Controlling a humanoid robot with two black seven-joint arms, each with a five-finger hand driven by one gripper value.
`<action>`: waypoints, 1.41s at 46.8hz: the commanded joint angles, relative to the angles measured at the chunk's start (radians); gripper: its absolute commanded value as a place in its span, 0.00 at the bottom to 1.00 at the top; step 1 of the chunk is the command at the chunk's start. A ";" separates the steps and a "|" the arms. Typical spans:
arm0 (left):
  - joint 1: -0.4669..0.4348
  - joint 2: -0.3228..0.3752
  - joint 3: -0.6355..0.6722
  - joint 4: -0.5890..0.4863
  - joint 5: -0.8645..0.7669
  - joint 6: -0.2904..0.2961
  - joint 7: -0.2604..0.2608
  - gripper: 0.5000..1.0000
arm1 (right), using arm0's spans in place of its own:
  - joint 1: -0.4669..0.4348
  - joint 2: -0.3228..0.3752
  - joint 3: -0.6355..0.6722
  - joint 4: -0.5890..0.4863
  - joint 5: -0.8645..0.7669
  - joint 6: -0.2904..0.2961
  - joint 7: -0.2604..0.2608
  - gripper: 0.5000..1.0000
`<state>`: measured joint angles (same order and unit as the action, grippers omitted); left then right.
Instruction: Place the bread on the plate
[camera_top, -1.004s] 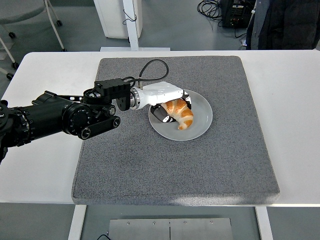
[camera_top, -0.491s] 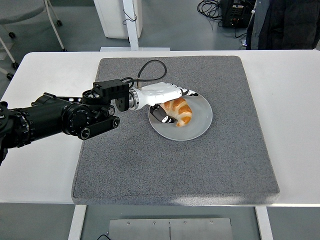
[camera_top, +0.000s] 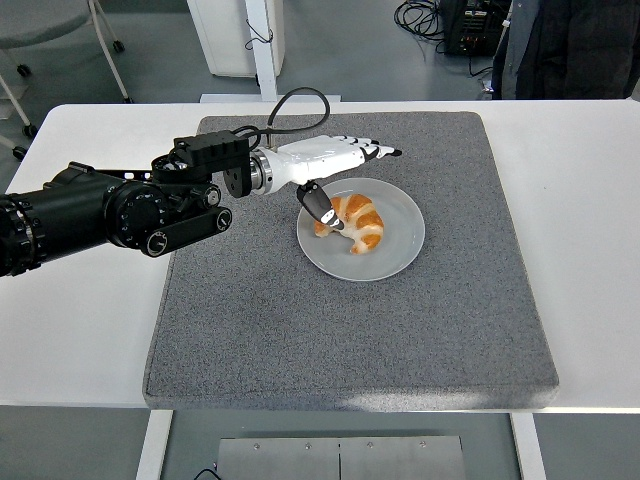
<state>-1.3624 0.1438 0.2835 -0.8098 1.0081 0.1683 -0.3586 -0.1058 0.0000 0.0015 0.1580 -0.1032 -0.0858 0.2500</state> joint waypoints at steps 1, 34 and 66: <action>-0.020 0.011 -0.004 0.000 -0.045 -0.012 0.006 0.99 | 0.000 0.000 0.000 0.000 0.000 0.000 0.000 1.00; -0.133 0.207 -0.173 0.001 -0.315 -0.176 0.009 0.99 | 0.000 0.000 0.000 0.000 0.000 0.000 0.000 1.00; -0.118 0.290 -0.369 0.049 -0.626 -0.194 0.010 0.99 | 0.000 0.000 0.000 0.000 -0.001 0.001 0.000 1.00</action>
<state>-1.4848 0.4355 -0.0672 -0.7790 0.4163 -0.0275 -0.3517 -0.1058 0.0000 0.0015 0.1580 -0.1031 -0.0853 0.2501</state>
